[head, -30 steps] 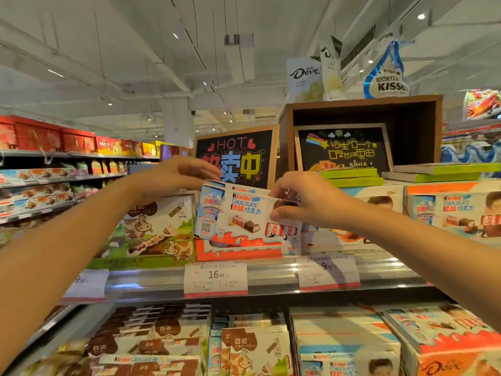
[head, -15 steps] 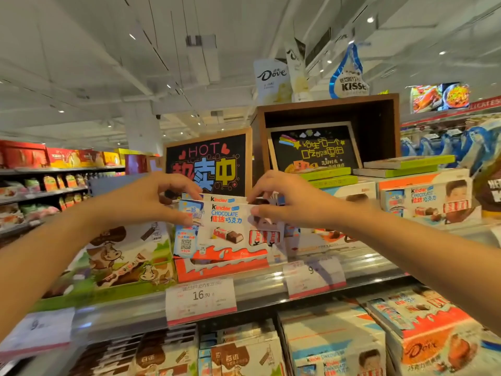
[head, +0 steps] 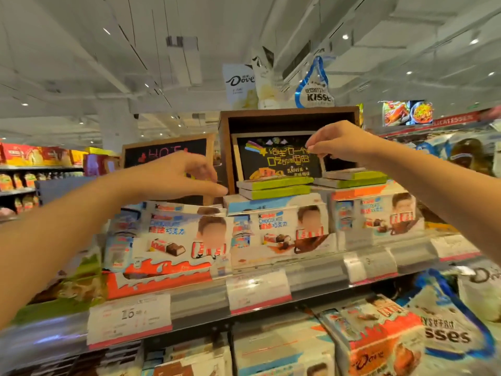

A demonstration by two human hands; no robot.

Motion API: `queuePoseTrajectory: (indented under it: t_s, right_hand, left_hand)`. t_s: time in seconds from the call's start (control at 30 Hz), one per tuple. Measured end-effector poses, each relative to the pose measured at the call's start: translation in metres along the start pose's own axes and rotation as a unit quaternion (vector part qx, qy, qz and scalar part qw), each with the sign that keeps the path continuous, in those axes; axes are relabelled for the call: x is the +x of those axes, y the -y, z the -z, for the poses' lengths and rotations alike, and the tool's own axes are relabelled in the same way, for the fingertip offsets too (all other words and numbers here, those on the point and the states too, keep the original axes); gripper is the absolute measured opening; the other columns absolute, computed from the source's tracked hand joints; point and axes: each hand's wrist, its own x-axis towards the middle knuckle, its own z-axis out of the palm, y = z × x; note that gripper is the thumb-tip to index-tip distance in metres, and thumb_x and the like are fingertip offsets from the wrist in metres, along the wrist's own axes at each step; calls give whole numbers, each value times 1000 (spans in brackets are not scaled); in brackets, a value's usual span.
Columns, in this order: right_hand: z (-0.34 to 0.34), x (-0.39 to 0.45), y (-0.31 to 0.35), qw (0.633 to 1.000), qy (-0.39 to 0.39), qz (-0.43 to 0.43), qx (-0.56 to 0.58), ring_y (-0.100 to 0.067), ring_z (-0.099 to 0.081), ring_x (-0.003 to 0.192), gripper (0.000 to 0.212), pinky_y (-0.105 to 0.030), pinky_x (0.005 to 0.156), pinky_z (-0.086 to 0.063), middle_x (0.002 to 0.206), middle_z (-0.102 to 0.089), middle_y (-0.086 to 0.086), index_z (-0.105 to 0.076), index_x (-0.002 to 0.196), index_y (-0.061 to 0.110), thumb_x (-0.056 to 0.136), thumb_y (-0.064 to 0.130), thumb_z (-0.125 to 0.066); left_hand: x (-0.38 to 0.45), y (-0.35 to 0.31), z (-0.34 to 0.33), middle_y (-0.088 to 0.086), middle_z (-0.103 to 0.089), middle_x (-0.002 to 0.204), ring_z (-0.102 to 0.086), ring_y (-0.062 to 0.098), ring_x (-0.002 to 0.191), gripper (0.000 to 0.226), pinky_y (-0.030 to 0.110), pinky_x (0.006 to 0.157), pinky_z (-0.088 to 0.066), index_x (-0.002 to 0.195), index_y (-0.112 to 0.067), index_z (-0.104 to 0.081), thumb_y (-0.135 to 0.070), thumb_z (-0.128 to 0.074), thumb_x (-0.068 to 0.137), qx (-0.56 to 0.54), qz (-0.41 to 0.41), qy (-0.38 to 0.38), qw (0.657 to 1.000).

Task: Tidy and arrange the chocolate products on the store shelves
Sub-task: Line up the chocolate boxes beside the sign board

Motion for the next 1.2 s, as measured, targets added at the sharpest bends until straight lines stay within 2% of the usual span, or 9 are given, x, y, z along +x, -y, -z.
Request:
queuePoseTrajectory:
  t_s: [0.07, 0.27, 0.4, 0.5, 0.67, 0.8, 0.9, 1.03, 1.2]
  right_hand:
    - [16, 4, -15, 999, 21, -20, -30, -15, -59, 89, 18, -18, 66, -42, 94, -64, -5, -67, 104, 8, 90, 16, -59]
    - [60, 13, -48, 966, 203, -56, -149, -14, -41, 125, 47, -31, 106, -28, 131, -50, 5, -54, 127, 24, 84, 40, -62]
    - [69, 24, -65, 914, 344, -110, -182, -18, -20, 141, 93, -41, 117, -15, 151, -26, 7, -32, 142, 31, 63, 47, -77]
    - [68, 36, -76, 887, 414, -113, -169, -18, -21, 140, 118, -42, 116, -18, 151, -23, 7, -23, 145, 33, 44, 53, -80]
    - [70, 55, -84, 868, 458, -106, -161, -21, -25, 138, 114, -43, 115, -22, 153, -25, 1, -18, 146, 36, 48, 42, -77]
    - [69, 62, -81, 845, 489, -78, -205, -14, -44, 123, 93, -48, 111, -30, 131, -53, 9, -43, 127, 35, 44, 45, -84]
    - [67, 64, -80, 846, 482, -80, -214, -15, -40, 124, 113, -48, 113, -24, 126, -51, 14, -41, 128, 33, 28, 57, -88]
    - [63, 66, -80, 837, 493, -108, -208, -17, -39, 124, 95, -47, 113, -26, 126, -50, 11, -51, 110, 38, 25, 58, -88]
    - [60, 66, -77, 848, 470, -129, -209, -19, -43, 122, 100, -53, 109, -31, 123, -51, 7, -51, 107, 36, 17, 57, -89]
  left_hand:
    - [25, -17, -12, -11, -61, 104, -56, 4, 101, 73, 26, 83, -45, 96, -32, -62, -79, -64, 41, -27, 13, -4, 1000]
    - [90, -64, -39, -13, -55, 105, -53, 3, 101, 59, 22, 86, -44, 113, -23, -56, -50, -74, 64, -28, 61, 65, 996]
    - [114, -78, -42, -17, -45, 111, -43, 12, 116, 90, 31, 100, -37, 121, -29, -47, -58, -82, 44, 28, 156, 205, 966]
    - [124, -79, -42, -7, -38, 128, -36, 19, 122, 108, 42, 109, -31, 127, -32, -38, -58, -85, 33, 37, 215, 228, 949]
    - [127, -78, -44, 2, -35, 140, -40, 24, 122, 114, 44, 109, -33, 141, -31, -25, -46, -83, 44, 18, 265, 242, 933]
    - [124, -79, -42, -2, -59, 122, -57, 21, 113, 107, 46, 102, -43, 127, -22, -46, -55, -87, 34, 37, 239, 274, 931]
    - [117, -81, -42, 0, -64, 120, -60, 22, 112, 98, 48, 101, -43, 122, -17, -55, -55, -87, 37, 43, 240, 308, 919]
    - [112, -84, -44, 0, -65, 118, -63, 18, 107, 106, 46, 96, -48, 121, -20, -53, -59, -86, 29, 45, 235, 287, 927]
    - [106, -78, -44, -3, -55, 120, -59, 20, 106, 102, 46, 90, -52, 125, -28, -38, -49, -85, 37, 42, 234, 187, 953]
